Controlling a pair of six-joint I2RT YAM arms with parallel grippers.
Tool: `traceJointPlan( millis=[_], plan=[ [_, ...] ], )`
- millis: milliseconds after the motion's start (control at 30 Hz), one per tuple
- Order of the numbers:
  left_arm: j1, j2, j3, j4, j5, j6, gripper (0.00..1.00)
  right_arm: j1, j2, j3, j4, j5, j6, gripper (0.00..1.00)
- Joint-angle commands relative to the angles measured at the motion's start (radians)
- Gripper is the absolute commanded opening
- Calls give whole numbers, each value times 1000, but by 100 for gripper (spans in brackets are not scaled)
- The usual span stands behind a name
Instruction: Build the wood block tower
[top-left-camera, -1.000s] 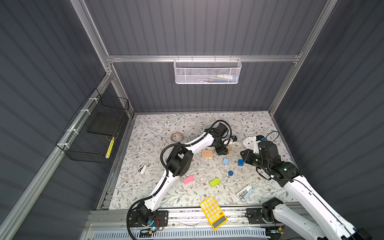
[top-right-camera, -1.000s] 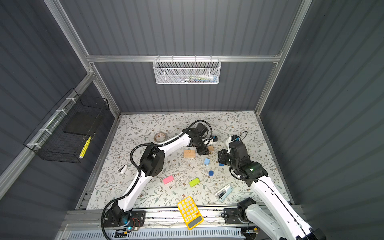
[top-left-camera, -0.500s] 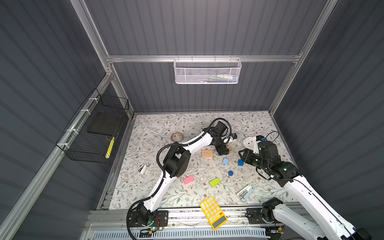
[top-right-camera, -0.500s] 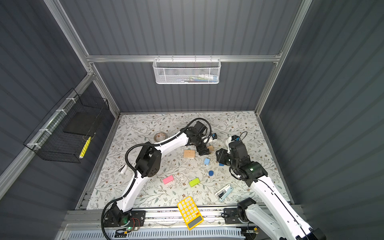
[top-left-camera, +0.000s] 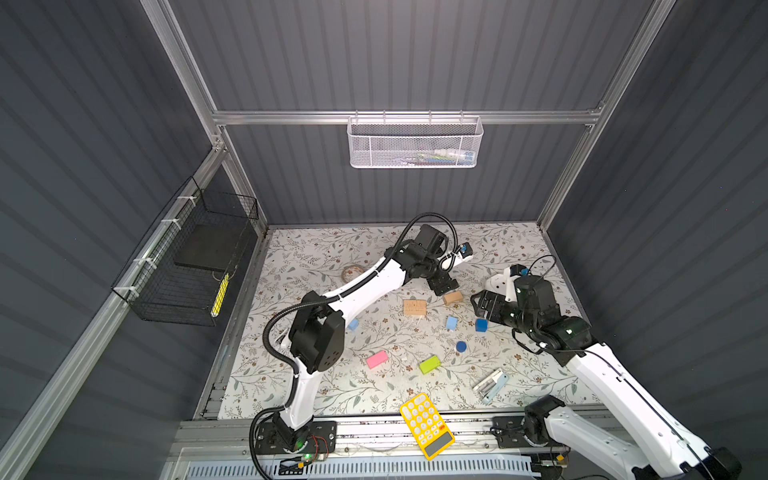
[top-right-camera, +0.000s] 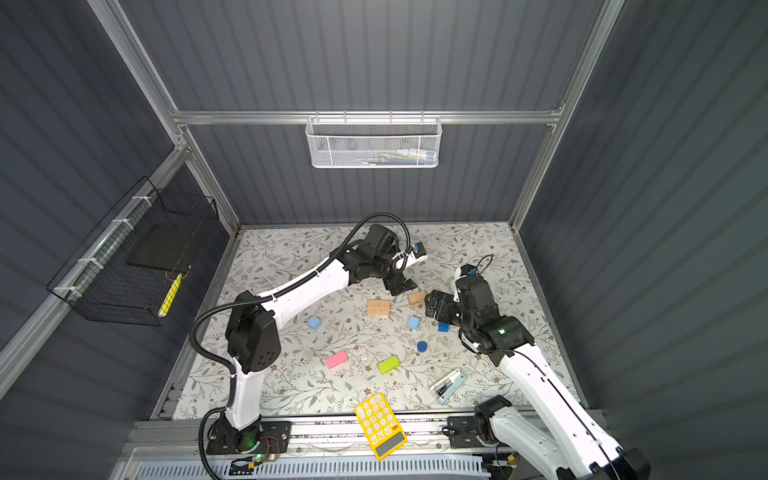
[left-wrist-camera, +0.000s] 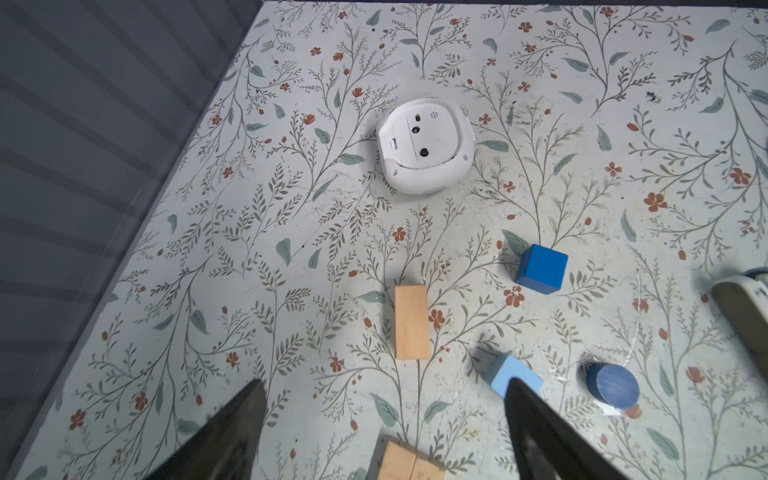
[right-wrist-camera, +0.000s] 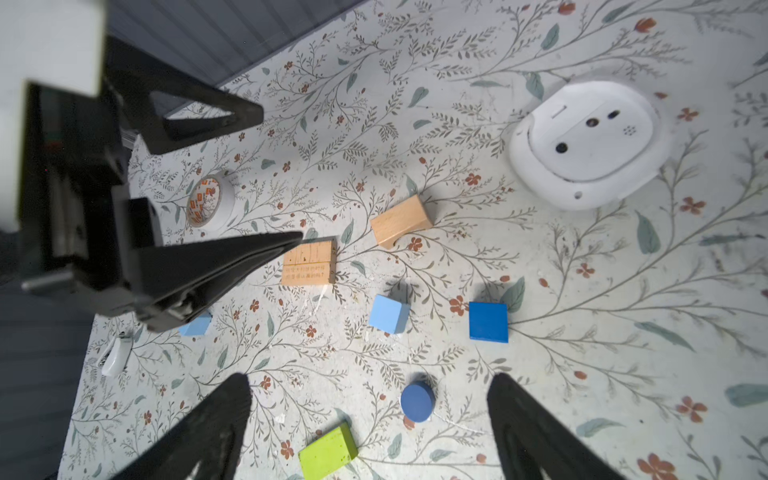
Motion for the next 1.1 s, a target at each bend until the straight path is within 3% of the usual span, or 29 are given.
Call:
traceJointPlan(
  millis=[0,200,500,667,833,1067],
  plan=[
    [49,-123,-108,75,3,-108,88,-4,27,49,-15,35,-49,99],
    [142,-330,-336,208,66,-269,87,-8,133,91,-2,4,-89,99],
    [168,-561,-561,261,-94,-480,86,-25,426,254,-45,-57,-242,99],
    [211,-620,-628,275,-143,-604,87,-26,618,378,-111,-71,-341,92],
    [272,-657,-720,382,-69,-728,87,-27,771,457,-154,-46,-396,91],
    [277,-650,-743,383,-40,-741,87,-27,895,491,-142,-22,-446,90]
  ],
)
